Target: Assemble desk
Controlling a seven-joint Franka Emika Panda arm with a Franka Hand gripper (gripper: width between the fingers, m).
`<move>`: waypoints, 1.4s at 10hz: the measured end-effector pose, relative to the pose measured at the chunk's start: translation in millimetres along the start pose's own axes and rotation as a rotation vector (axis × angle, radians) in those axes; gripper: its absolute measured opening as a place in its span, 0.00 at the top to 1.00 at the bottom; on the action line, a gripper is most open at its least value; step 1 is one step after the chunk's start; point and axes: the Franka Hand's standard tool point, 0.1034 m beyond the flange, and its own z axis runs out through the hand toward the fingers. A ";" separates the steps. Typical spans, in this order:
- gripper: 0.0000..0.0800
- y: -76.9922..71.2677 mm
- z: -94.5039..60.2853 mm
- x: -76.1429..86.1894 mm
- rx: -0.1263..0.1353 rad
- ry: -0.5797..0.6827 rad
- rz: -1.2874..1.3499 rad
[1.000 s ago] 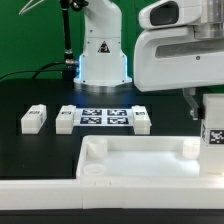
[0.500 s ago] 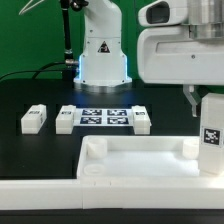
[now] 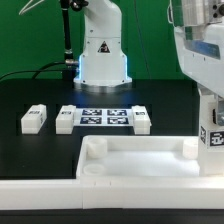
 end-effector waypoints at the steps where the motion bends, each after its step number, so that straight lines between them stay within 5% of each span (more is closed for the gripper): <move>1: 0.38 -0.3 -0.2 1.9 0.000 0.006 -0.130; 2: 0.38 -0.3 -0.2 1.9 0.000 0.006 -0.130; 3: 0.23 -0.3 -0.2 1.9 0.000 0.006 -0.130; 5: 0.20 -0.3 -0.2 1.9 0.000 0.006 -0.130; 11: 0.19 -0.3 -0.2 1.9 0.000 0.006 -0.130; 14: 0.19 -0.7 -1.4 -4.0 -0.007 0.010 -0.438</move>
Offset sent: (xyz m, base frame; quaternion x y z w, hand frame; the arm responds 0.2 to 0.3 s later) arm -0.0005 0.0263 0.0054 -0.0074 -0.1197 -0.3367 0.9339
